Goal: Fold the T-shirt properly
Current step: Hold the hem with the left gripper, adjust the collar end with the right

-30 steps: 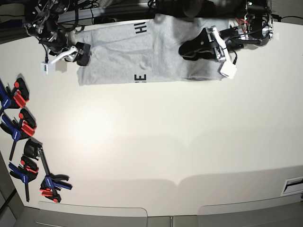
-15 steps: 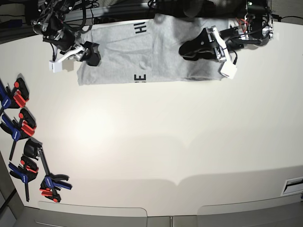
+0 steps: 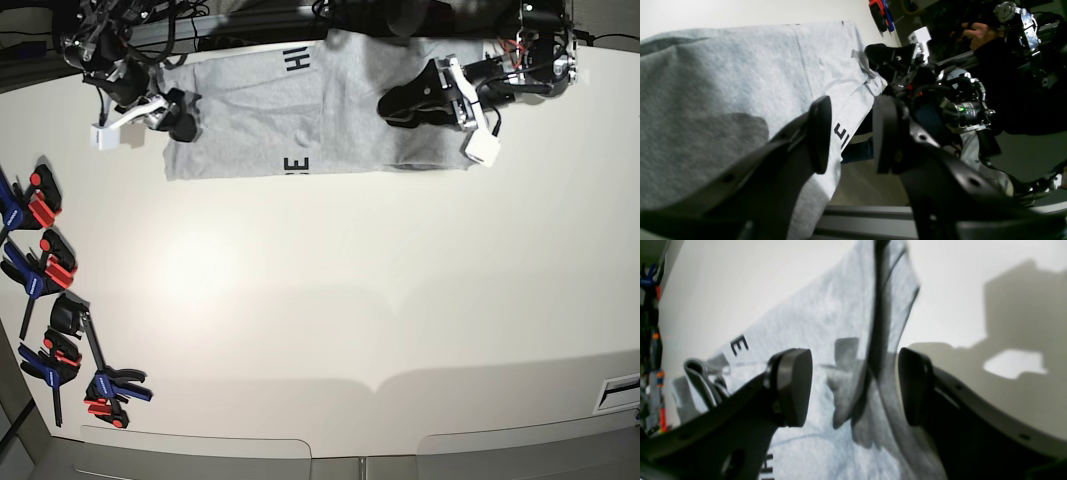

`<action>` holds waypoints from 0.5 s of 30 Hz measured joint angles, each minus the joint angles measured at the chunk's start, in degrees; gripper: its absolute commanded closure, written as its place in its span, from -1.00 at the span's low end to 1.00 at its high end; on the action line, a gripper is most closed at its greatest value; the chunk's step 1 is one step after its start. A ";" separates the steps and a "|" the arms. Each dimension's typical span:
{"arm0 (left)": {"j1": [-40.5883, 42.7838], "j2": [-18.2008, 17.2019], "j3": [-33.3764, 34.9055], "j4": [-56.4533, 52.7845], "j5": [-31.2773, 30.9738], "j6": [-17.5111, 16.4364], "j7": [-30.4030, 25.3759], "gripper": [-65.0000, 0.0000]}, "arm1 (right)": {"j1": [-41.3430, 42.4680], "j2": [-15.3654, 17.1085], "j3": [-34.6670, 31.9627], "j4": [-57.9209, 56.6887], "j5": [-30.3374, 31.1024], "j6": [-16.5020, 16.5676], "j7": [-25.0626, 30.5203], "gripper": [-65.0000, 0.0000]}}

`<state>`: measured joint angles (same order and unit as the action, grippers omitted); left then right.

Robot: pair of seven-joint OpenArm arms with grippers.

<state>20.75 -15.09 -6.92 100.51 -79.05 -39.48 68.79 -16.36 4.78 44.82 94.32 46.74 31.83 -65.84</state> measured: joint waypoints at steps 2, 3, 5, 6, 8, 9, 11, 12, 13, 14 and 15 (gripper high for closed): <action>0.02 0.00 0.00 0.00 0.00 0.00 -0.02 0.40 | 0.07 0.00 0.31 0.66 0.20 0.00 0.22 -0.17; 0.02 0.00 0.00 0.00 0.00 0.00 0.00 0.40 | 0.02 0.00 0.31 0.68 0.17 0.00 0.20 -0.17; 0.00 0.00 0.00 0.00 0.00 0.00 -0.02 0.40 | 0.00 -0.04 0.20 0.66 -1.88 -0.39 0.15 -0.17; 0.02 0.00 0.00 0.00 0.00 0.00 0.00 0.40 | 0.02 -0.02 -0.04 0.68 -3.89 -1.49 0.17 -0.17; 0.02 0.00 0.00 0.00 0.00 0.00 0.00 0.40 | 0.00 -0.04 -0.17 0.66 -7.17 -3.06 0.39 -0.17; 0.00 0.00 0.00 0.00 0.00 0.00 0.00 0.40 | -0.04 -0.04 -0.24 0.66 -7.63 -3.13 0.39 -0.17; 0.02 0.00 0.00 0.00 0.00 0.00 0.00 0.40 | 0.00 -0.04 -0.26 0.66 -7.41 -3.19 0.44 -0.17; 0.02 0.00 0.00 0.00 0.00 0.00 0.00 0.40 | 0.00 -0.02 -0.50 0.66 -7.23 -3.19 0.66 -0.17; 0.02 0.00 0.00 0.00 0.00 0.00 -0.02 0.40 | 0.00 -0.04 -0.87 0.66 -7.17 -3.19 0.85 -0.16; 0.00 0.00 0.00 0.00 0.00 0.00 -0.02 0.40 | -0.04 -0.02 -1.36 0.66 -7.15 -3.19 0.81 -0.16; 0.02 0.00 0.00 0.00 0.00 0.00 0.00 0.40 | -0.17 -0.02 -1.99 0.66 -7.17 -3.21 0.83 -0.16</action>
<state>20.78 -15.09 -6.92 100.51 -79.05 -39.48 68.79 -16.53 4.75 42.83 94.98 39.57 28.62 -65.01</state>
